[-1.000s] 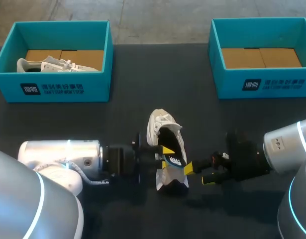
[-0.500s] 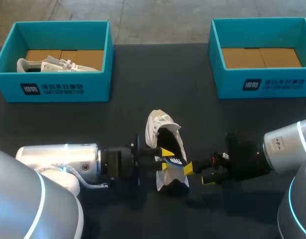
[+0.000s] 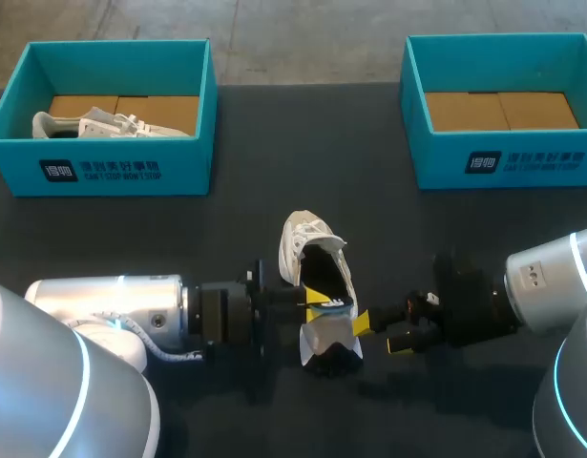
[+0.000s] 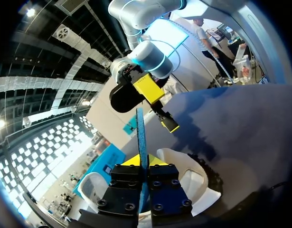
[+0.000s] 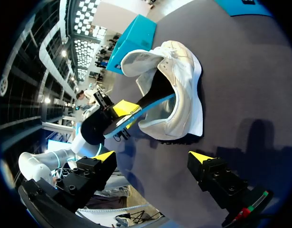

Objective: Take the shoe out of the shoebox, open the shoe tongue, remove and reinsert the insole, then place the shoe into the shoebox

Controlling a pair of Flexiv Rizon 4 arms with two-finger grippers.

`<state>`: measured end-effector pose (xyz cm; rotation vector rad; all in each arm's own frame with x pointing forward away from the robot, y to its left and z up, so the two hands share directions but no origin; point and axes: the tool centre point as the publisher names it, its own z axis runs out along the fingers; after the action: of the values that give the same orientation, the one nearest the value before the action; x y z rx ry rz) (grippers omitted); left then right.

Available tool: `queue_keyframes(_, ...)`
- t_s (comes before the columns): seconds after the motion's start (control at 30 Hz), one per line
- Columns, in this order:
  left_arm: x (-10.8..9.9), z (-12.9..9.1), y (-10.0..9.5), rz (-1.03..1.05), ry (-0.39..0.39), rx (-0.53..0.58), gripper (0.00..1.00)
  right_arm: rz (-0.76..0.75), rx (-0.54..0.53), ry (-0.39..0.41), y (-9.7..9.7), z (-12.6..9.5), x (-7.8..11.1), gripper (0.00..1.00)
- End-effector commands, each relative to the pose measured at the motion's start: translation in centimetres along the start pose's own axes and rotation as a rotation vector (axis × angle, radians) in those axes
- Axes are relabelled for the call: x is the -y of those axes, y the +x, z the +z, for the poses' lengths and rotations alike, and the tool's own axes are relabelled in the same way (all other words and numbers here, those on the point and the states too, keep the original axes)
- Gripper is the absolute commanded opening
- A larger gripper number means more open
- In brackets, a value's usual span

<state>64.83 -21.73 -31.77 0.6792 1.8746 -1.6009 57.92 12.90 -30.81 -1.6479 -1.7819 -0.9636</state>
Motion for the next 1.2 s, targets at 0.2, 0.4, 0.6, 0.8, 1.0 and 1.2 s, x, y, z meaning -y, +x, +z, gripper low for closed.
queue_keyframes(0.2, -0.9, 0.3, 0.5, 0.041, -0.009, -0.003, 0.0, 0.001, 0.004, -0.001, 0.1, 0.2, 0.0, 1.0)
queue_keyframes(0.4, -1.8, 0.7, 0.5, 0.064, -0.024, 0.001, 0.0, 0.001, 0.004, -0.001, 0.1, 0.2, 0.0, 1.0)
queue_keyframes(0.6, -2.4, 1.0, 0.0, 0.08, -0.034, 0.009, 0.0, 0.001, 0.004, -0.001, 0.1, 0.2, 0.0, 1.0)
queue_keyframes(0.8, -3.1, 1.3, -0.3, 0.089, -0.051, 0.002, 0.0, 0.001, 0.004, -0.001, 0.1, 0.2, 0.0, 1.0)
queue_keyframes(1.0, -4.0, 1.2, -0.4, 0.085, -0.079, -0.007, 0.0, 0.001, 0.004, -0.001, 0.1, 0.2, 0.0, 1.0)
queue_keyframes(1.2, -4.3, 1.0, -0.5, 0.085, -0.088, -0.001, 0.0, 0.001, 0.004, -0.001, 0.1, 0.2, 0.0, 1.0)
